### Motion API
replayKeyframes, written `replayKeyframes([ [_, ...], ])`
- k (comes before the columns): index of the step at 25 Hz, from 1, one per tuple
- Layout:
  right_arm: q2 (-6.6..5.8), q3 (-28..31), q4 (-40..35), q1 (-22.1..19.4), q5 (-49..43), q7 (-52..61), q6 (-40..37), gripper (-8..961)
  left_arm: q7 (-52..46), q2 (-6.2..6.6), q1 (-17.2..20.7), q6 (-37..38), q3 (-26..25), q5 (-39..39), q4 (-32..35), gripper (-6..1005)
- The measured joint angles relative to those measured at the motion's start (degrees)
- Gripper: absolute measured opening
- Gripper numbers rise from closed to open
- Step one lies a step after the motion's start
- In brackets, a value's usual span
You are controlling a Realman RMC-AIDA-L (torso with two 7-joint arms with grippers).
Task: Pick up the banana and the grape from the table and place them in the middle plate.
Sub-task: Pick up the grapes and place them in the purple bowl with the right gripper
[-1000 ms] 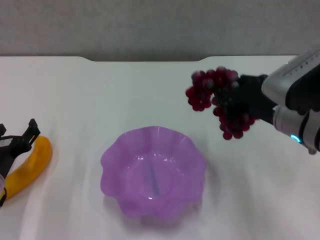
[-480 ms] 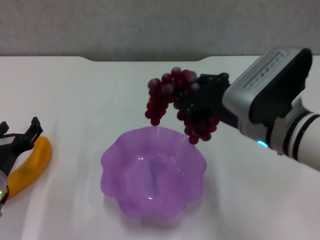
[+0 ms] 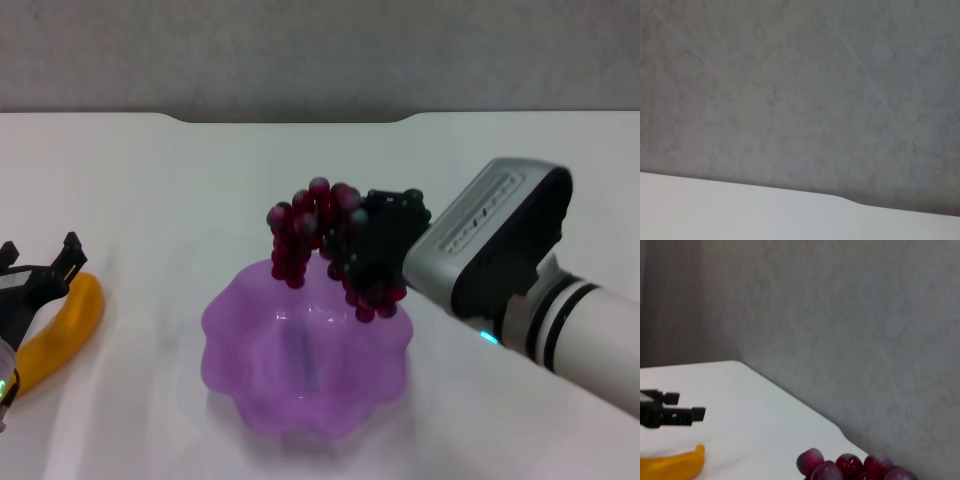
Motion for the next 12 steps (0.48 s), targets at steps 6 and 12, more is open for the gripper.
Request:
replayKeyframes([
  [6,0.04,-3.69,-4.71,1.05,0.21,0.12,-4.10,298,0.00,-0.08,0.00,0.01,-0.02,0.02,0.01,878],
  [12,0.18,-7.36,-9.63,3.14,2.44,0.58,-8.35,297,0.02,-0.15,-0.25,-0.15,-0.02,0.11,0.01,878],
])
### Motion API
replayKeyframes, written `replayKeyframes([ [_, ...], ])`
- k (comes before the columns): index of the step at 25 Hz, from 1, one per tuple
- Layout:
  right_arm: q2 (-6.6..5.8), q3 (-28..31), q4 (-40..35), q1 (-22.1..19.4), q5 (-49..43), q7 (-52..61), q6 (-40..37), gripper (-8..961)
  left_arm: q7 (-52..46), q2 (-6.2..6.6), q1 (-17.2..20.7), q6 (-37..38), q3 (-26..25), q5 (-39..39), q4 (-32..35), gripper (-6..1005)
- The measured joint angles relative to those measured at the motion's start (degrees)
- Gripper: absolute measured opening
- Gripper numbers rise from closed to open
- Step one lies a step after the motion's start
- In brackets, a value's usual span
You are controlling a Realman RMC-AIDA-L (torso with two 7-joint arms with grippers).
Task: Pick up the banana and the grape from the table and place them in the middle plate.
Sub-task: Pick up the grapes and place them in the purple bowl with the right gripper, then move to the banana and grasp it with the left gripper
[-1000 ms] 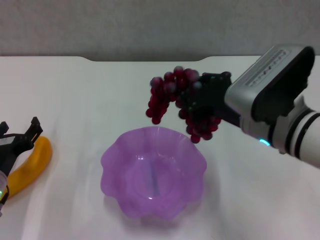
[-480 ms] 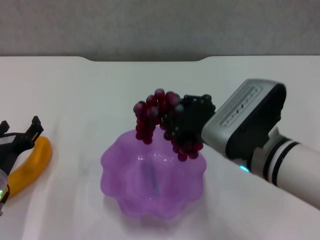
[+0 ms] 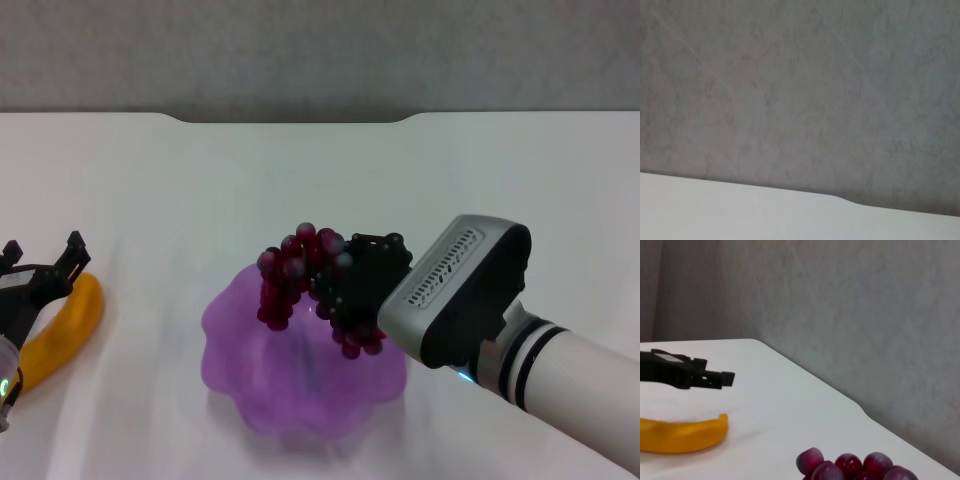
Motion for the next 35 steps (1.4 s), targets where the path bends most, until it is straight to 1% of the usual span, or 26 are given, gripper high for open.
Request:
replayKeyframes([
  [9,0.03,-2.62,-5.93,0.84,1.16,0.04,-6.31,296,-0.02,-0.03,0.00,-0.01,0.00,0.02,0.02,878],
  [13,0.01,-3.98,-7.03,1.04,1.08,0.03,-8.78,295,-0.02,-0.03,-0.08,-0.03,0.00,0.02,0.31,878],
  [19,-0.11,-8.77,-8.43,1.19,-0.26,-0.50,-17.14,374,-0.01,-0.03,-0.03,-0.18,0.00,0.01,0.45,878],
  [27,-0.12,-10.54,-10.23,1.14,-0.41,-0.48,-22.17,479,-0.02,-0.03,0.21,-0.22,0.00,0.01,0.50,878],
  [30,-0.05,-10.97,-10.83,1.27,-0.31,-0.21,-23.36,600,-0.02,-0.02,0.17,-0.22,0.00,0.01,0.50,878],
  [32,0.00,-11.75,-12.28,1.60,-0.15,0.61,-25.62,681,-0.02,-0.03,0.05,-0.22,0.00,0.01,0.50,878],
  [35,0.10,-14.56,-16.81,2.53,-0.08,4.27,-32.94,779,-0.02,-0.02,-0.13,-0.22,0.00,0.01,0.52,878],
])
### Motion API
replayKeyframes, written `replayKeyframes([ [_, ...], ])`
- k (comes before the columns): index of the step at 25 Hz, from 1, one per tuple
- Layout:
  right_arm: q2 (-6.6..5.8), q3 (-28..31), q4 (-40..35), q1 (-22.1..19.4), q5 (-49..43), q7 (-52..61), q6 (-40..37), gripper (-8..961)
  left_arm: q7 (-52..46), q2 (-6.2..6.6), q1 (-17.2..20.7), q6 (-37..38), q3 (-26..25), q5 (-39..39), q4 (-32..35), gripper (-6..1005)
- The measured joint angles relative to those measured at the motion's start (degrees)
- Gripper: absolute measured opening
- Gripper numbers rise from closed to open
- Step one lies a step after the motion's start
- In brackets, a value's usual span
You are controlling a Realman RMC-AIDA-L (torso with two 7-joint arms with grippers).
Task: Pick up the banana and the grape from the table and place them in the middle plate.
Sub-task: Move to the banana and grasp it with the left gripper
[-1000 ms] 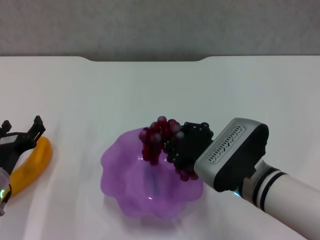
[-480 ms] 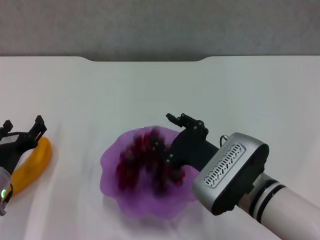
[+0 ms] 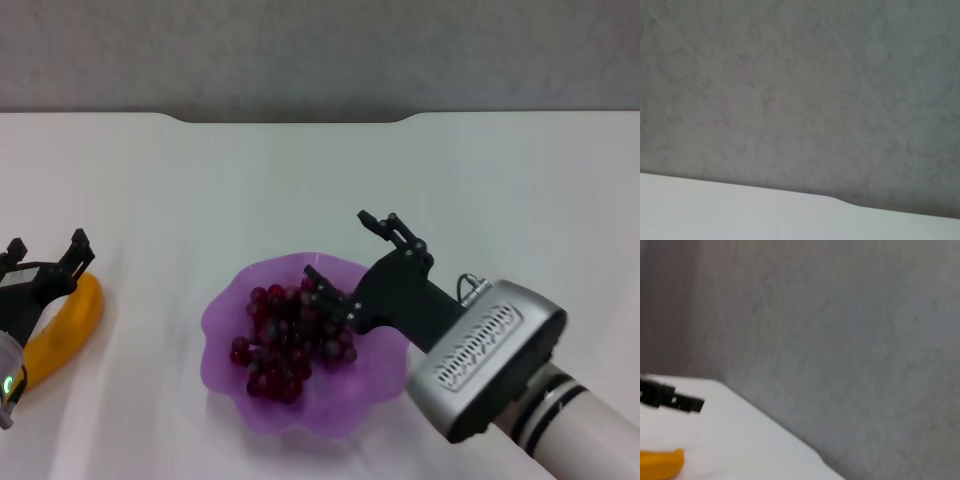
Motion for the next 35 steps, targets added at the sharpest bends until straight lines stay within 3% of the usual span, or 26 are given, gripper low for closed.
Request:
replayKeyframes([
  [3,-0.10,-1.77,-2.86,0.49,-0.08,4.86,-5.56,876,-0.14,0.04,-0.02,0.00,0.00,0.00,0.01,878],
  [8,-0.09,-1.49,-7.42,0.21,0.04,8.16,-11.26,871,-0.91,0.15,0.05,0.03,0.00,0.00,0.01,878],
  [12,0.19,-1.83,-14.99,0.14,0.14,15.68,-20.40,867,-1.03,0.12,0.07,0.45,0.00,0.58,0.13,878],
  [15,0.23,-0.98,-19.45,0.28,0.18,20.94,-23.17,866,-1.16,0.08,0.15,0.60,0.00,0.71,0.16,878],
  [21,0.28,-0.76,-27.90,1.73,0.29,29.42,-26.59,866,-1.44,0.08,0.16,0.75,0.00,0.71,0.84,878],
  [29,0.15,-0.63,-30.66,1.24,8.60,34.37,-25.61,866,-1.48,0.20,0.43,0.96,0.00,0.71,1.51,878],
  [35,0.13,-0.18,-32.25,1.31,9.18,34.77,-23.45,865,-2.05,0.35,0.51,2.62,0.00,1.81,1.58,878],
])
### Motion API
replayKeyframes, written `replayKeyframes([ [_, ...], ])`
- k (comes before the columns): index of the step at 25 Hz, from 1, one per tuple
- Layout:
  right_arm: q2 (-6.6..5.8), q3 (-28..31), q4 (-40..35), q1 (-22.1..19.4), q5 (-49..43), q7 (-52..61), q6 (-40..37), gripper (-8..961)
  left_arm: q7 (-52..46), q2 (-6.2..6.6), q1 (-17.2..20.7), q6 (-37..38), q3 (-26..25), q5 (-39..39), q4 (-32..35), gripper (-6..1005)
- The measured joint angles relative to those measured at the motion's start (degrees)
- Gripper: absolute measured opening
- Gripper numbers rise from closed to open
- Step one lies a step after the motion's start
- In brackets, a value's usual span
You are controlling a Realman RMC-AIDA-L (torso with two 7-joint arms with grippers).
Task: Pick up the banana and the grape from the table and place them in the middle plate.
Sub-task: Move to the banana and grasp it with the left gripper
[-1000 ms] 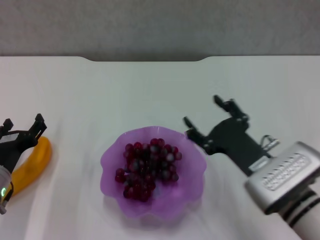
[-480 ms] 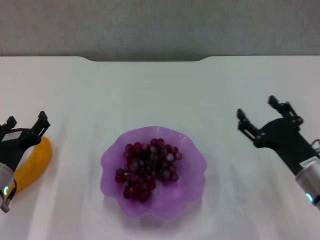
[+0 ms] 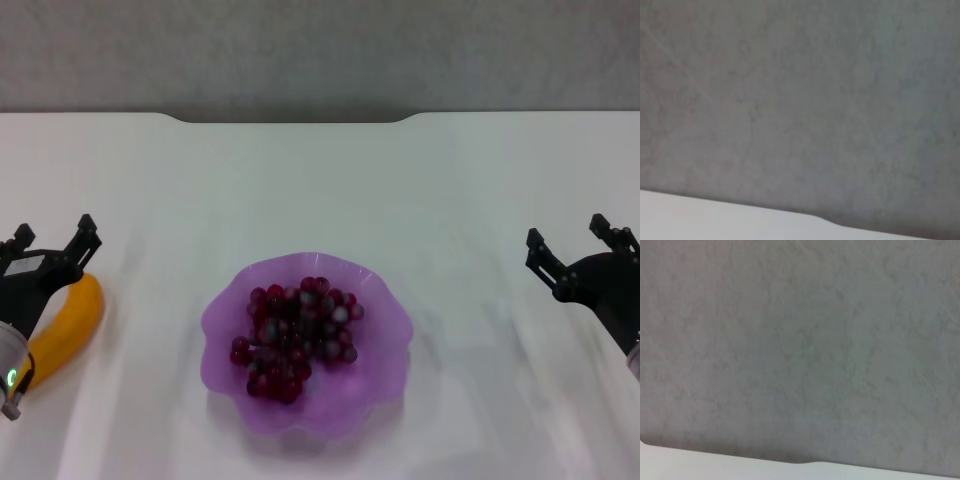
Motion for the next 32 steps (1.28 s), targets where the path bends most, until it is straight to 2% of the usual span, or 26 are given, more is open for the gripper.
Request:
replayKeyframes([
  [10,-0.17,-0.19,-0.49,0.10,-0.08,-0.22,0.97,865,-6.93,1.26,-1.05,-0.24,-0.53,6.77,0.09,878],
  [13,-0.10,-0.21,-0.57,0.22,-0.25,-0.35,1.69,865,-11.62,2.13,-1.95,-1.26,-0.42,10.95,0.12,878],
  [17,-0.12,-0.27,-0.61,0.22,-0.46,-0.37,1.75,865,-19.67,5.11,-2.89,-5.65,-0.67,18.06,2.92,878],
  [18,-0.14,-0.29,-0.62,0.30,-0.50,-0.38,1.75,865,-20.77,6.16,-2.97,-7.11,-0.70,18.99,4.12,878],
  [19,-0.16,-0.30,-0.63,0.36,-0.52,-0.38,1.78,865,-21.85,7.73,-3.01,-10.19,-0.71,19.72,6.40,878],
  [20,-0.18,-0.30,-0.70,0.39,-0.54,-0.39,1.86,865,-21.85,7.73,-3.01,-10.19,-0.71,19.72,6.40,878],
  [26,-0.10,-0.36,-1.35,0.61,-0.56,-0.42,2.23,864,-22.87,11.48,-2.44,-20.81,-2.00,22.64,15.15,878],
  [29,-0.09,-0.68,-1.35,0.72,-0.56,-0.43,2.28,864,-23.69,13.42,-1.48,-28.46,-4.46,26.40,21.49,878],
  [32,-0.13,-0.89,-1.37,0.75,-0.56,-0.43,2.30,864,-23.74,14.51,-0.09,-39.32,-8.81,32.20,29.23,878],
])
